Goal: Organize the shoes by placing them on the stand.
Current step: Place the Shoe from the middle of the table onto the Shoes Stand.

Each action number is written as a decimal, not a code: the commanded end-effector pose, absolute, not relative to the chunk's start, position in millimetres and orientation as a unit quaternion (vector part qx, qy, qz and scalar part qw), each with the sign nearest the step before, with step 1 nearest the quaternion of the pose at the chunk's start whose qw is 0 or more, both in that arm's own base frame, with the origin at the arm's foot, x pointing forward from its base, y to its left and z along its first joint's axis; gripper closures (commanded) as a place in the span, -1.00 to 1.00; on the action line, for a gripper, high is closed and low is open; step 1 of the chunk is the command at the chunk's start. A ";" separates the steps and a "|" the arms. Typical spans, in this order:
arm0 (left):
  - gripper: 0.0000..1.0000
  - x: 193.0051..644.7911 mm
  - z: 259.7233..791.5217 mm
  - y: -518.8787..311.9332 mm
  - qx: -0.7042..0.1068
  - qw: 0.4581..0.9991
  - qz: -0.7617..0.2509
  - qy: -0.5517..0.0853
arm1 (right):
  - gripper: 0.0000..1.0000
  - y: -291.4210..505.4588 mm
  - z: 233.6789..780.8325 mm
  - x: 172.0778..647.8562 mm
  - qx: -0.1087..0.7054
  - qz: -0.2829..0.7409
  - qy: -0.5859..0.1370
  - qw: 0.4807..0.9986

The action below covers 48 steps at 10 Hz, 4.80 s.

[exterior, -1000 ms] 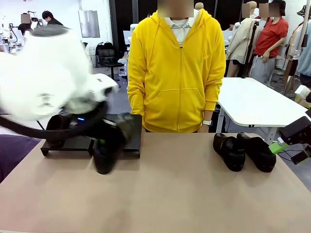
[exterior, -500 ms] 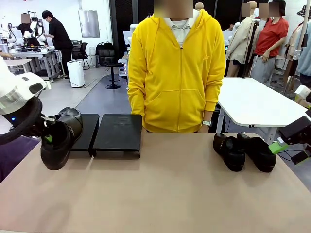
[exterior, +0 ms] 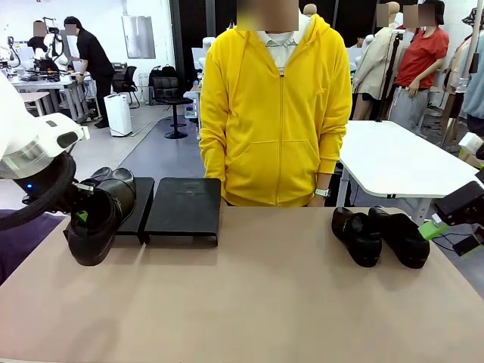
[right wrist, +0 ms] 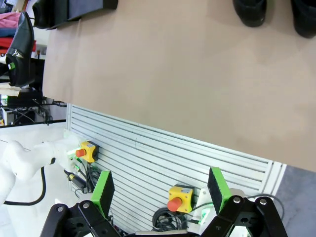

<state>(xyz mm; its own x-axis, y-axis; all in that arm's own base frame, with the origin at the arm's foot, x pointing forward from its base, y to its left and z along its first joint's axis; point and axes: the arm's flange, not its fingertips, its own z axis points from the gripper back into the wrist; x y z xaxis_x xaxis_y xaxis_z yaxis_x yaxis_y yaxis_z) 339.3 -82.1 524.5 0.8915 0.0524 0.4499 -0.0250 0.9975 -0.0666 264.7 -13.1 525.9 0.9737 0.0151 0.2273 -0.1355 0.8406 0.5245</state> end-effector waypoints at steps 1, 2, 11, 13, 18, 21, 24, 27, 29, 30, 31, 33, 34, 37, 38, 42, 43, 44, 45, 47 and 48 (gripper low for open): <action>1.00 339.2 524.4 -82.5 -0.030 0.972 0.019 -0.232 | -1.00 -12.7 529.8 266.7 0.292 0.050 -0.109 0.949; 1.00 359.4 532.6 -81.7 -0.036 0.979 0.019 -0.202 | -1.00 -12.7 529.8 266.7 0.292 0.050 -0.109 0.949; 1.00 621.1 478.5 -35.0 -0.115 0.967 0.074 -0.217 | -1.00 -12.7 529.8 266.7 0.292 0.050 -0.109 0.949; 1.00 620.8 472.6 -23.9 -0.109 0.968 0.082 -0.212 | -1.00 -12.7 529.8 266.7 0.292 0.050 -0.109 0.949; 1.00 620.7 460.8 -13.5 -0.090 0.973 0.098 -0.190 | -1.00 -12.7 529.8 266.7 0.292 0.050 -0.109 0.949; -0.20 622.8 455.1 -15.5 -0.069 0.976 0.103 -0.180 | -1.00 -12.7 529.8 266.7 0.292 0.050 -0.109 0.949; -1.00 621.1 455.0 -14.8 -0.051 0.976 0.101 -0.186 | -1.00 -12.7 529.8 266.7 0.292 0.050 -0.109 0.949; -1.00 616.0 458.3 -18.4 -0.048 0.977 0.090 -0.189 | -1.00 -12.7 529.8 266.7 0.292 0.050 -0.109 0.949; -1.00 582.0 501.2 -22.5 -0.081 0.983 0.038 -0.163 | -1.00 -12.7 529.8 266.7 0.292 0.050 -0.109 0.949; -1.00 580.2 503.3 -22.5 -0.086 0.983 0.033 -0.159 | -1.00 -12.7 529.8 266.7 0.292 0.050 -0.109 0.949; -1.00 568.2 515.7 -20.5 -0.098 0.982 0.024 -0.158 | -1.00 -12.7 529.8 266.7 0.292 0.050 -0.109 0.949; -1.00 538.1 543.4 -12.3 -0.144 0.981 -0.019 -0.128 | -1.00 -12.7 529.8 266.7 0.292 0.050 -0.109 0.949; -1.00 521.2 553.1 1.6 -0.181 0.980 -0.077 -0.018 | -1.00 -12.7 529.8 266.7 0.292 0.050 -0.109 0.949; -1.00 439.7 555.2 54.3 -0.313 0.938 -0.086 0.118 | -1.00 -12.7 529.8 266.7 0.292 0.050 -0.109 0.949; -1.00 392.5 541.2 64.2 -0.330 0.940 -0.052 0.065 | -1.00 -12.7 529.8 266.7 0.292 0.050 -0.109 0.949; -1.00 353.7 468.3 46.1 -0.264 0.960 -0.097 -0.004 | -1.00 -12.7 529.8 266.7 0.292 0.050 -0.109 0.949; -1.00 336.8 486.4 75.2 -0.321 0.944 -0.070 0.011 | -1.00 -12.7 529.8 266.7 0.292 0.050 -0.109 0.949; -1.00 336.8 486.4 75.2 -0.321 0.944 -0.070 0.011 | -1.00 -12.7 529.8 266.7 0.292 0.050 -0.109 0.949; -1.00 336.8 486.4 75.2 -0.321 0.944 -0.070 0.011 | -1.00 -12.7 529.8 266.7 0.292 0.050 -0.109 0.949; -1.00 336.8 486.4 75.2 -0.321 0.944 -0.070 0.011 | -1.00 -12.7 529.8 266.7 0.292 0.050 -0.109 0.949; -1.00 336.8 486.4 75.2 -0.321 0.944 -0.070 0.011 | -1.00 -12.7 529.8 266.7 0.292 0.050 -0.109 0.949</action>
<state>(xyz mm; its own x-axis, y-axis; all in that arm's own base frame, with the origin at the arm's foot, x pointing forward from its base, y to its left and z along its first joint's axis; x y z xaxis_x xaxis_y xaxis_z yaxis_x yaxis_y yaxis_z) 335.6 75.3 486.0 0.9884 -0.1473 0.0359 0.1389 0.7843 -0.6046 264.8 -13.1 526.0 0.9739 0.0156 0.2266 -0.1355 0.8405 0.5246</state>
